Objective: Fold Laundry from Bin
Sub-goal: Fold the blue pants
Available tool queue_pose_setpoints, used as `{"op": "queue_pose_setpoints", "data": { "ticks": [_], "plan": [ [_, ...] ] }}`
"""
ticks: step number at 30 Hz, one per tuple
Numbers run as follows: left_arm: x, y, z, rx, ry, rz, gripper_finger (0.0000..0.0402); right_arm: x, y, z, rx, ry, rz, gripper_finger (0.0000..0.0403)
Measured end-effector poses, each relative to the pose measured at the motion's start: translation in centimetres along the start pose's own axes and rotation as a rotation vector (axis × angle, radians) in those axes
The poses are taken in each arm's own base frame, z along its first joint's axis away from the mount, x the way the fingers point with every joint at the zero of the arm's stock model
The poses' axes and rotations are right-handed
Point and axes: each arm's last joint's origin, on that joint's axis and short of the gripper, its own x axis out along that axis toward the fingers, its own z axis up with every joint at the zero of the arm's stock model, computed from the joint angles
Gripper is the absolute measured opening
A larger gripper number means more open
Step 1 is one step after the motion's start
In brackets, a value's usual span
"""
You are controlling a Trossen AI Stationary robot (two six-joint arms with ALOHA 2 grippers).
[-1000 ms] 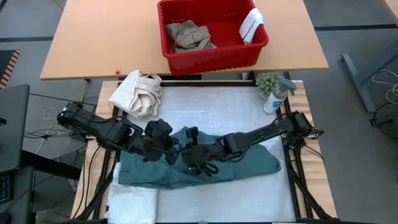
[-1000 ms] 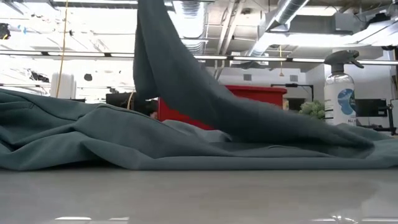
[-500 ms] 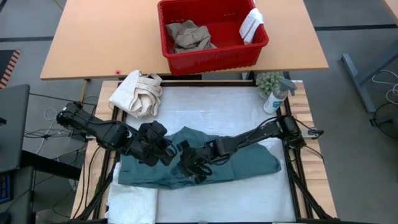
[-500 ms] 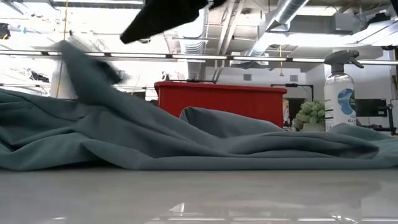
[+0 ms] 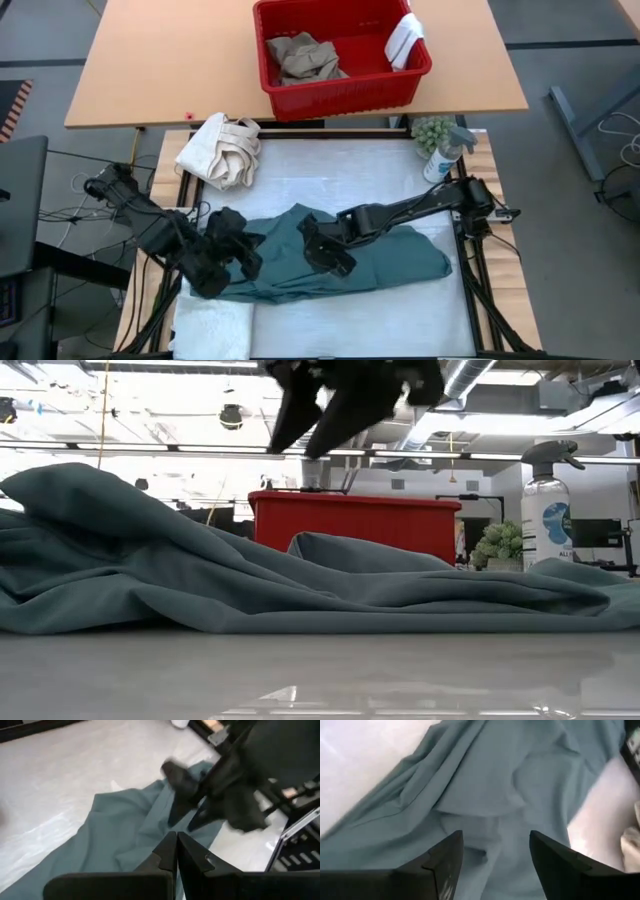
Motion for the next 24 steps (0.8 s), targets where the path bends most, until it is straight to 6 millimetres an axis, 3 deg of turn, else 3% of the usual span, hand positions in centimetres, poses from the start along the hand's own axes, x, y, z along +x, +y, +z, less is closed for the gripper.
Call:
{"op": "queue_pose_setpoints", "data": {
  "ticks": [3,8,11,17,24],
  "plan": [
    [-0.6,-0.1,-0.5,-0.022,-0.041,-0.014,0.0000,2.4,0.3,0.0,-0.037,0.010,-0.004,0.0254],
    [-1.2,-0.3,-1.0,-0.079,-0.088,-0.033,0.0000,4.5,-0.3,0.3,0.010,-0.077,-0.033,0.0254],
    [-1.5,-0.4,-1.1,-0.122,-0.104,-0.044,0.0000,5.4,-1.3,0.2,0.159,-0.132,-0.068,0.0254],
    [-2.3,-0.5,-1.5,-0.193,-0.195,-0.076,0.0000,5.5,-3.4,-1.3,0.660,-0.165,-0.060,0.0254],
    [-2.3,-0.5,-1.5,-0.194,-0.203,-0.079,0.0000,5.7,-2.6,-1.6,0.786,-0.116,-0.019,0.0254]
  ]
}}
